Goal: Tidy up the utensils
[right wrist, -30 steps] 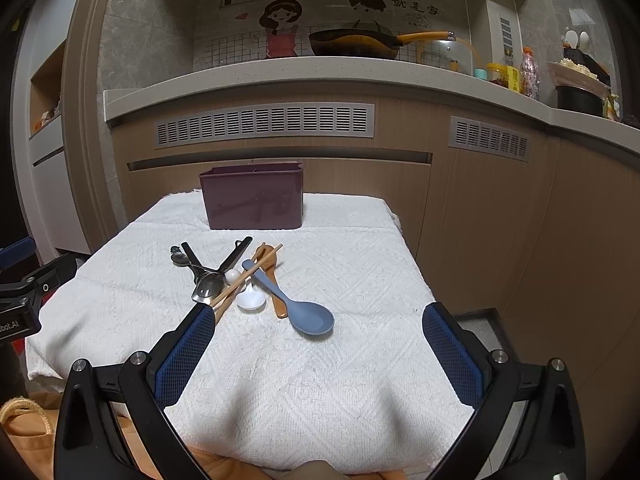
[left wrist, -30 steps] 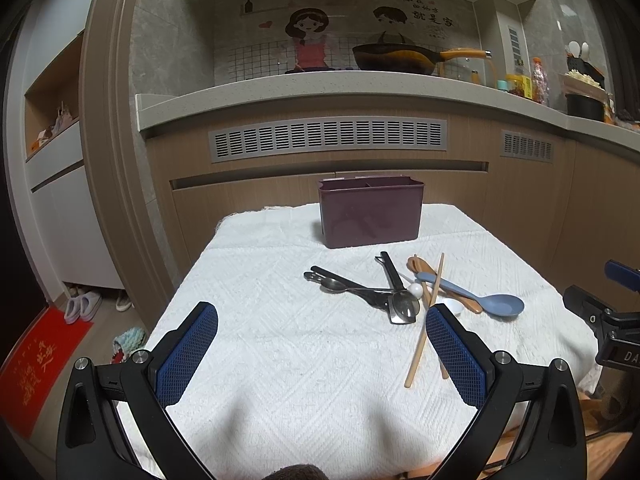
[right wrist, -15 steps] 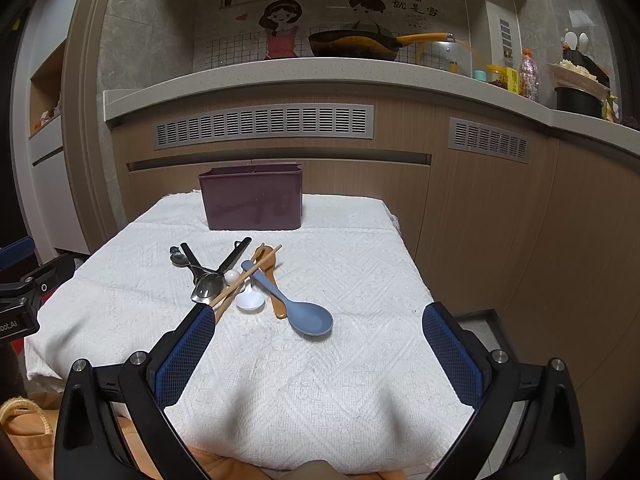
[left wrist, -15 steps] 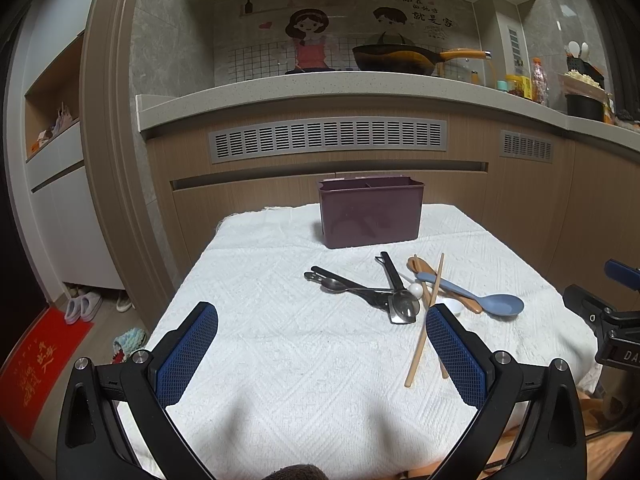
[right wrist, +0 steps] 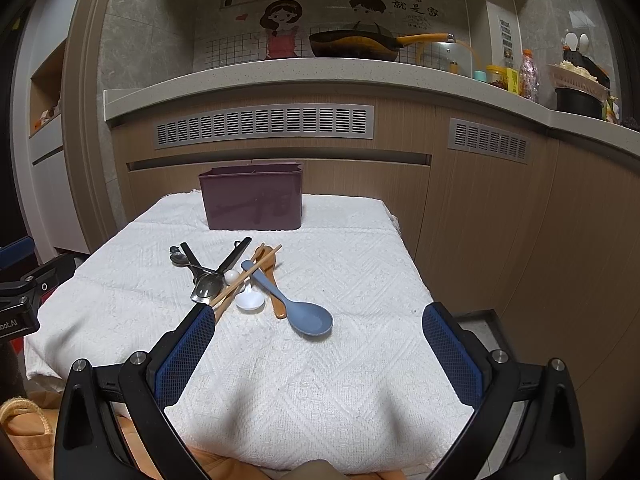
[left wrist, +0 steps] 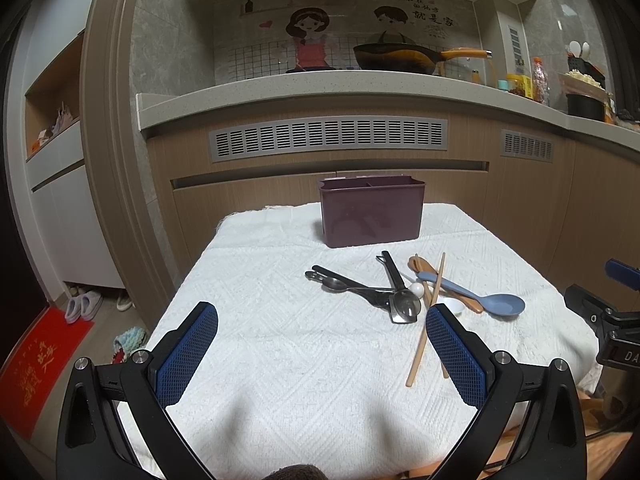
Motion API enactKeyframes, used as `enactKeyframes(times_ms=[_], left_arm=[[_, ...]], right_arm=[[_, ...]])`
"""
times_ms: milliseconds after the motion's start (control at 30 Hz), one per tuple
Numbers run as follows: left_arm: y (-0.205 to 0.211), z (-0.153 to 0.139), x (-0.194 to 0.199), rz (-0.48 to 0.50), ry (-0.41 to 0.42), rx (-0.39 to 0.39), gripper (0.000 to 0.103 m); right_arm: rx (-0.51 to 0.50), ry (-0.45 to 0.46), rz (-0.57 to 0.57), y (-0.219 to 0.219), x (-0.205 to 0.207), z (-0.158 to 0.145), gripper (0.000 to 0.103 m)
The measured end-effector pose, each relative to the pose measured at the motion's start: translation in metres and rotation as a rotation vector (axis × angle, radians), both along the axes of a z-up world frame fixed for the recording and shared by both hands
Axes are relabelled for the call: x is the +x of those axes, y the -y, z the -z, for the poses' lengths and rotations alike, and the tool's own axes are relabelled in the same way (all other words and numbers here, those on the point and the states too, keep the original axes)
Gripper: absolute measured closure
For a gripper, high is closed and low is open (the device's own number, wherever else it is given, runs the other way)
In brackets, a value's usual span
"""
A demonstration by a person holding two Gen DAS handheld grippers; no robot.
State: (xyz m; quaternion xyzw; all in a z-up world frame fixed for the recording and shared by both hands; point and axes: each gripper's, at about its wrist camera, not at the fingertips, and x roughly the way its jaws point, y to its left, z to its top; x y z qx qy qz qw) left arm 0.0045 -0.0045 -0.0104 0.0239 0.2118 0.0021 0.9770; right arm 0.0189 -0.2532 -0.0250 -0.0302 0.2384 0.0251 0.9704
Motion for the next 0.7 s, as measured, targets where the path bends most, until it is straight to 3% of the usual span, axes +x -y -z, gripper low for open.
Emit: enactKeyframes(times_ms=[500, 700], left_arm=[[-0.001, -0.002, 0.013, 0.005, -0.033, 0.013, 0.0], [-0.003, -0.004, 0.036, -0.007, -0.06, 0.006, 0.0]], right_arm=[[-0.005, 0.0, 0.008, 0.002, 0.007, -0.001, 0.0], [-0.012, 0.006, 0.013, 0.003, 0.024, -0.008, 0.0]])
